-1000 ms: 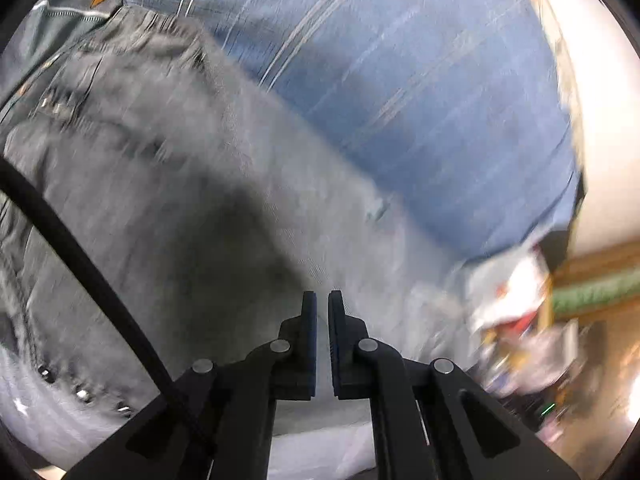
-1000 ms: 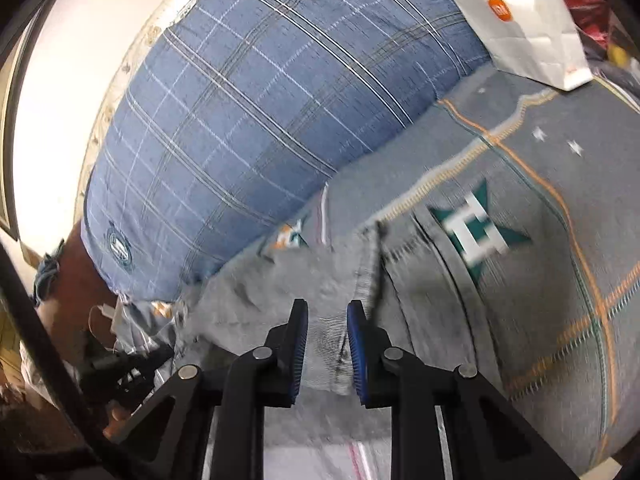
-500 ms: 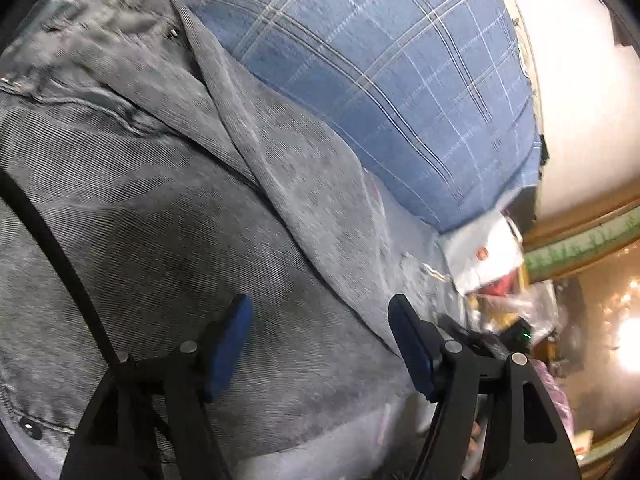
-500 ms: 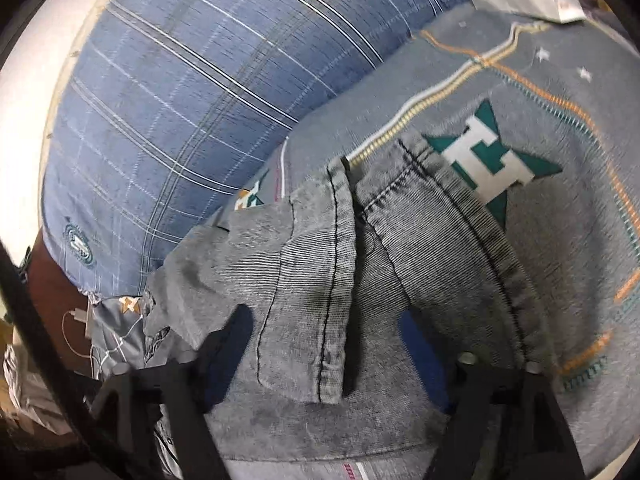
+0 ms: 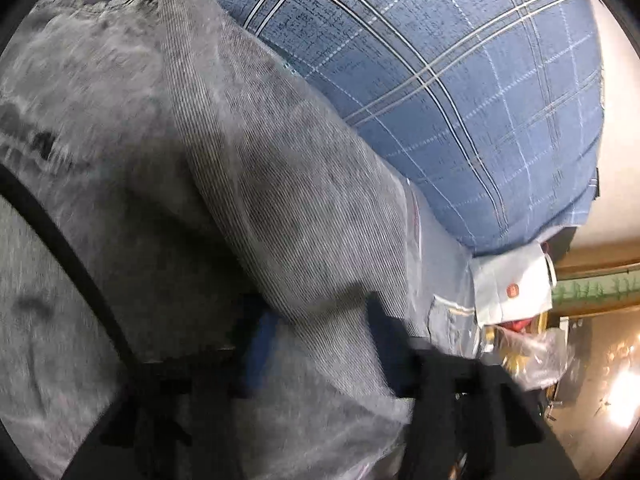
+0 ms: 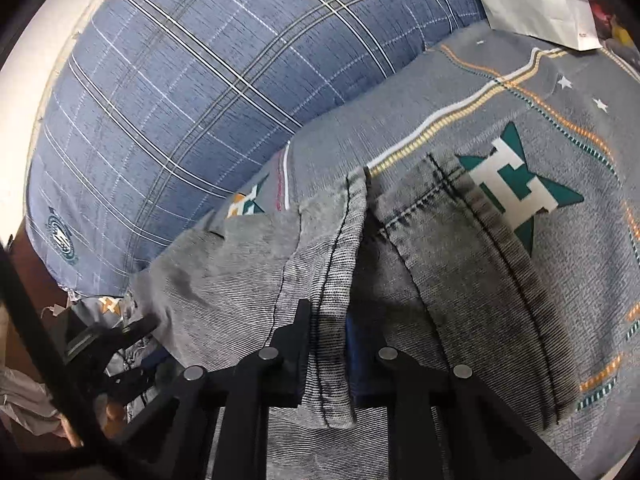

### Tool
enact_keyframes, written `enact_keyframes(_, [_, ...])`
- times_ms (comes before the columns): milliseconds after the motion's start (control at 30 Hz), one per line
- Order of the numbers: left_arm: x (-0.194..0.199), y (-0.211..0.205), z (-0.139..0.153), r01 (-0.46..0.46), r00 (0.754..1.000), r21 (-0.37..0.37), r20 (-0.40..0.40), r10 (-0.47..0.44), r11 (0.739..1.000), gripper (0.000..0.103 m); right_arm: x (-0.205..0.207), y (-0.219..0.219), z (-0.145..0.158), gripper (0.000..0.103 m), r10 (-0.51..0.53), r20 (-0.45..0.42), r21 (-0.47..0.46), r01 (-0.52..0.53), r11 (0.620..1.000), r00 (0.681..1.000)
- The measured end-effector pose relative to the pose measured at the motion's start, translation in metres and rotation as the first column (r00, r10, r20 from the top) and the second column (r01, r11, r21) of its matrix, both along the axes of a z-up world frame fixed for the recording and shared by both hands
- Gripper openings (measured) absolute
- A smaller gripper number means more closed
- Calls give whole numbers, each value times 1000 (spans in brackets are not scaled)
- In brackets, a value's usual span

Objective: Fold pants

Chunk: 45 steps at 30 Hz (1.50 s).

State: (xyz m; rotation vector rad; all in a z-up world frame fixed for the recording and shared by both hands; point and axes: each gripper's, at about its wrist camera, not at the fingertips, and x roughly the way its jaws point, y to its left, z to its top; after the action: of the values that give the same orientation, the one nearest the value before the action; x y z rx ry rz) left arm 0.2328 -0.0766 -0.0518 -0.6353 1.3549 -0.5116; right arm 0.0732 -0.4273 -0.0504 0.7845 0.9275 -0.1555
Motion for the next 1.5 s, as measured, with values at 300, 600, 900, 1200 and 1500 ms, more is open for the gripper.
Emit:
enact_keyframes(300, [-38,34,58,-122,987,-60,99,127,991,2,3,-15,9,17,11,35,53,-13,999,999])
enact_keyframes(600, [-145,18,31,-32,992,90,121,21,995,2,-12,-29,12,16,102,-133,-123,-118,985,986])
enact_keyframes(900, [-150,28,25,-42,993,-5,110,42,999,2,-25,-45,29,18,21,5,-71,-21,997,1000])
enact_keyframes(1200, [-145,25,13,-27,997,9,67,26,1000,2,-30,-47,1,72,31,-43,89,-27,996,999])
enact_keyframes(1500, [-144,9,5,-16,998,49,66,12,999,2,-26,-13,-10,19,86,-156,-68,-98,993,984])
